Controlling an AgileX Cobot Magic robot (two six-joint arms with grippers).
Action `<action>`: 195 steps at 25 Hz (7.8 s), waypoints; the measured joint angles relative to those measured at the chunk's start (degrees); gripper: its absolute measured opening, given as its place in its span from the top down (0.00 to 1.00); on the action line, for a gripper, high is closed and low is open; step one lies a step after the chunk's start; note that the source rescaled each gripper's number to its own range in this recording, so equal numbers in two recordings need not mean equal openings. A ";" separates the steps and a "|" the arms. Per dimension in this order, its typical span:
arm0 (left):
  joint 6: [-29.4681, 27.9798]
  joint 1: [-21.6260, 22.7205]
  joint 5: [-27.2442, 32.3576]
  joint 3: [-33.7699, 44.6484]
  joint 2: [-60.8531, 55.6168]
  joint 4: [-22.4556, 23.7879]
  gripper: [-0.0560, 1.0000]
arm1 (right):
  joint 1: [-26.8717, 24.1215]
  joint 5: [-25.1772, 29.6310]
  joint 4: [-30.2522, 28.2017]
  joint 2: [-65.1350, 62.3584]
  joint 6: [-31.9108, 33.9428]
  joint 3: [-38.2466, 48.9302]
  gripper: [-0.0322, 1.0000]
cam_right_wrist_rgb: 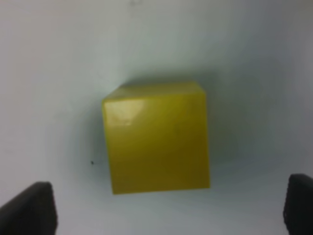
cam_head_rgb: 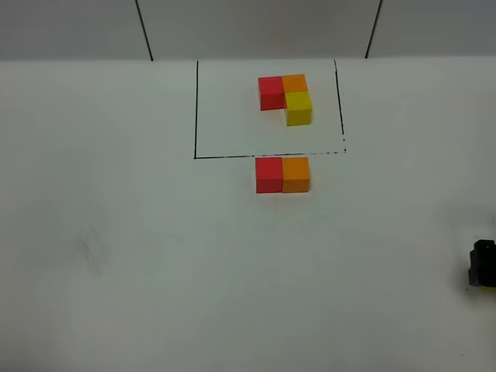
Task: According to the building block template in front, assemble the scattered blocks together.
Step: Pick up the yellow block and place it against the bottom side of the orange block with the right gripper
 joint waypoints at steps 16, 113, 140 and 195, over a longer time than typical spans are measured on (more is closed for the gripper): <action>0.00 0.00 0.00 0.00 0.00 0.00 0.25 | 0.06 -5.34 1.31 6.79 0.29 0.29 0.95; 0.00 0.00 0.00 0.00 0.00 0.00 0.25 | 47.94 12.44 -18.91 36.83 58.06 -46.54 0.95; 0.00 0.00 0.00 0.00 0.00 0.00 0.25 | 47.89 11.23 -21.19 37.53 58.73 -46.60 0.95; 0.00 0.00 0.00 0.00 0.00 0.00 0.25 | 47.89 9.75 -22.82 37.76 58.09 -46.60 0.95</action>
